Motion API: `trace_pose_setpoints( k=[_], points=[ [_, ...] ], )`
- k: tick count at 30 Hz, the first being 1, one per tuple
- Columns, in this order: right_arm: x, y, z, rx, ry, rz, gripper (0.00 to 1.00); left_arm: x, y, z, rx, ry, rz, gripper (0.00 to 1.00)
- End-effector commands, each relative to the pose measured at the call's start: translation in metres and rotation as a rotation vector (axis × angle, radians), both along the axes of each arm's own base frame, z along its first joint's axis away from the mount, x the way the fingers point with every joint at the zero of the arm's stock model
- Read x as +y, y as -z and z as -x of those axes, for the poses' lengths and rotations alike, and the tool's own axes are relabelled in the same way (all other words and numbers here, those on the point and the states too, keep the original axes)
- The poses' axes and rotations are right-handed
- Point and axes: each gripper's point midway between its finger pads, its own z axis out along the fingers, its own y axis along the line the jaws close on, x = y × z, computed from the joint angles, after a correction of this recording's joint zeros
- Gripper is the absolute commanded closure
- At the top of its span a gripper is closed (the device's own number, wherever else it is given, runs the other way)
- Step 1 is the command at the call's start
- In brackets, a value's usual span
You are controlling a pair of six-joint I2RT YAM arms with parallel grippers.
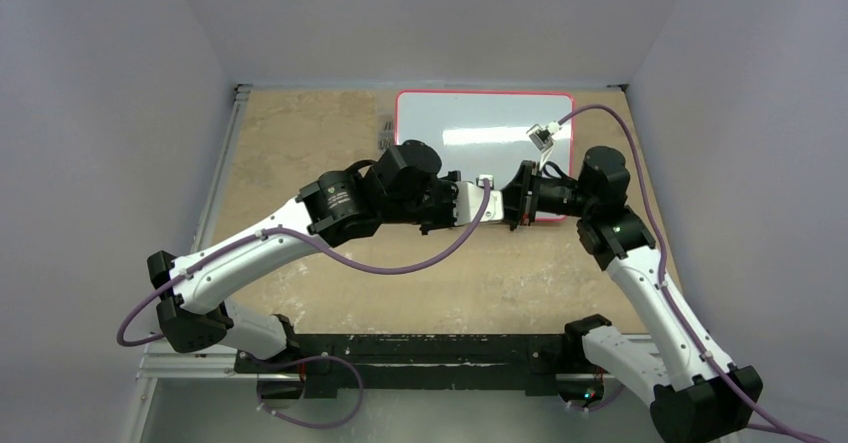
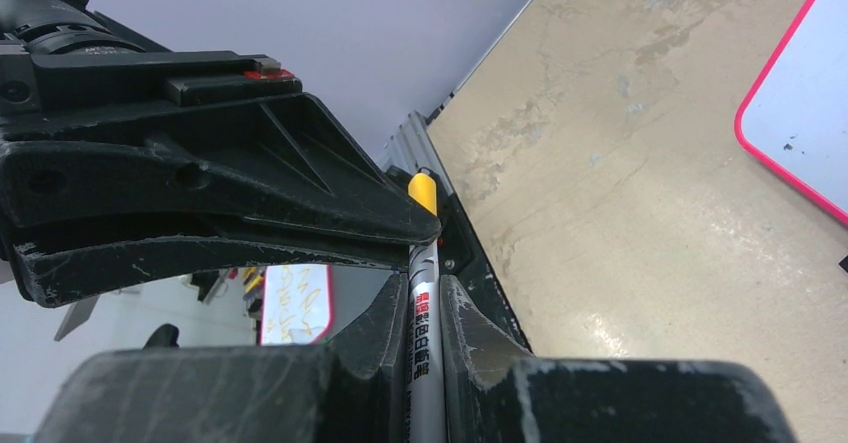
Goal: Write a sentence on the whiteboard
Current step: Pass from the left arm to the right
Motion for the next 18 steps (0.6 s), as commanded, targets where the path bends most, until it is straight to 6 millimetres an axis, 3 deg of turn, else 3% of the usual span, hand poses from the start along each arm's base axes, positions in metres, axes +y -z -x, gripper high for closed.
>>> trace_pose_setpoints(
  k=[1, 4, 8, 10, 13, 18],
  points=[
    [0.003, -0.004, 0.011, -0.041, -0.038, -0.012, 1.0, -0.012, -0.035, -0.005, -0.069, 0.013, 0.113, 1.0],
    [0.002, -0.005, 0.01, -0.057, -0.024, -0.012, 1.0, -0.006, -0.039, -0.006, -0.03, -0.031, 0.125, 0.84],
    [0.0, -0.008, 0.012, -0.078, -0.009, -0.006, 1.0, 0.012, -0.042, -0.004, -0.012, -0.088, 0.126, 0.42],
    [-0.002, -0.011, 0.014, -0.094, -0.004, -0.006, 1.0, 0.027, -0.049, -0.002, -0.018, -0.122, 0.156, 0.31],
    [-0.003, -0.016, 0.017, -0.125, -0.001, -0.012, 1.0, 0.048, -0.048, 0.0, -0.015, -0.167, 0.19, 0.25],
    [-0.004, -0.022, 0.023, -0.172, -0.015, -0.023, 1.0, 0.068, -0.038, 0.001, 0.037, -0.207, 0.217, 0.28]
  ],
)
